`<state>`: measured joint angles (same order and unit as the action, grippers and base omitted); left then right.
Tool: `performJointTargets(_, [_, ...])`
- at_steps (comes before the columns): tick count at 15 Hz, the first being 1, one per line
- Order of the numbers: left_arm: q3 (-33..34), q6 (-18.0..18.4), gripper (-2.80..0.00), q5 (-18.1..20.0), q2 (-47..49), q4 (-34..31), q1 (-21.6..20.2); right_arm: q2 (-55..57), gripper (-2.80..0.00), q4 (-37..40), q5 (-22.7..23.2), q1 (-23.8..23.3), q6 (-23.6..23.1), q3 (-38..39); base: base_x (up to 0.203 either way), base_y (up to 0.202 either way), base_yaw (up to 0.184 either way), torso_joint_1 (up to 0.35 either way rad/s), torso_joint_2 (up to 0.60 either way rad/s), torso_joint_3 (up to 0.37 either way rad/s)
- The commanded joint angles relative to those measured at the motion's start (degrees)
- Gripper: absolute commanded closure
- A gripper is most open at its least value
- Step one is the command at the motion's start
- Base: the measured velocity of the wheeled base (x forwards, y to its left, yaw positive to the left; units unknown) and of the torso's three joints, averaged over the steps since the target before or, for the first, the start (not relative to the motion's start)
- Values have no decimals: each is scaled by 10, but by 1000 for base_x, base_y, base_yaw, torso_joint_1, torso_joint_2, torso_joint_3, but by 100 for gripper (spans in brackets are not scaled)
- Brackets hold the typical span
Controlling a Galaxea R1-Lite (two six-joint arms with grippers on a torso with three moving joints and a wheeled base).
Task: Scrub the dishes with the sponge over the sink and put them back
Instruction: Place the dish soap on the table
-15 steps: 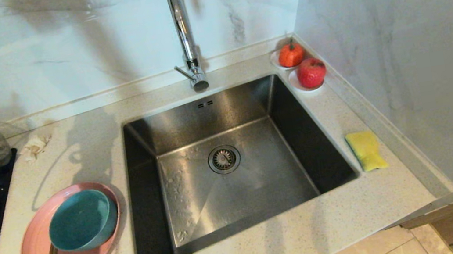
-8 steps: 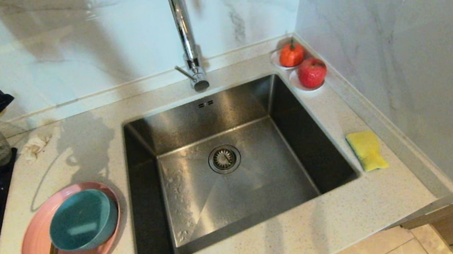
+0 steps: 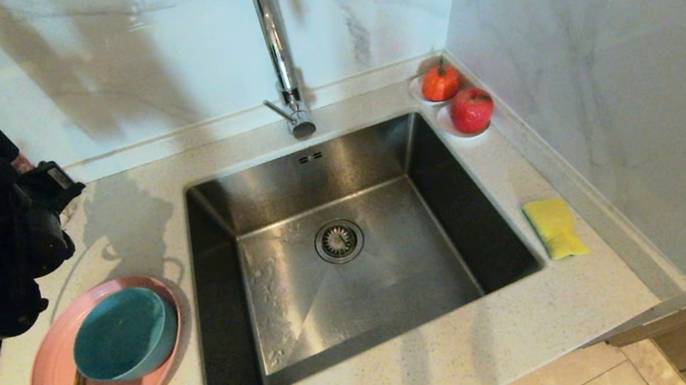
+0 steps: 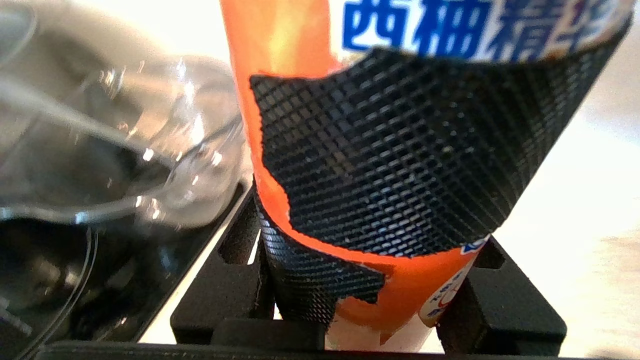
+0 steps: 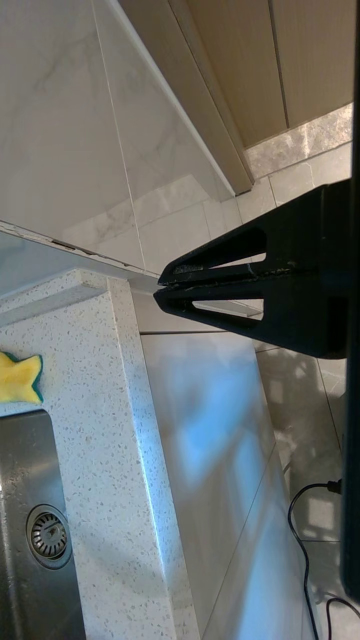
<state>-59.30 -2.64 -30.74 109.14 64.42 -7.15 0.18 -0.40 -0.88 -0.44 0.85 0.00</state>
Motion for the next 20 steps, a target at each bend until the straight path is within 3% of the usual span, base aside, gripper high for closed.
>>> performJointTargets(1, [-10,0,0,-6,50,7,0,0,0,0,0,0,0,0,0,0,0,0,0,0])
performJointTargets(5, [-34,0,0,-13,91,17,-1,0,0,0,0,0,0,0,0,0,0,0,0,0])
performJointTargets(9, [-44,1,0,-16,139,74,-2,0,0,0,0,0,0,0,0,0,0,0,0,0])
performJointTargets(20, [-171,4,0,-22,230,82,-36,0,0,1,0,0,0,0,0,0,0,0,0,0])
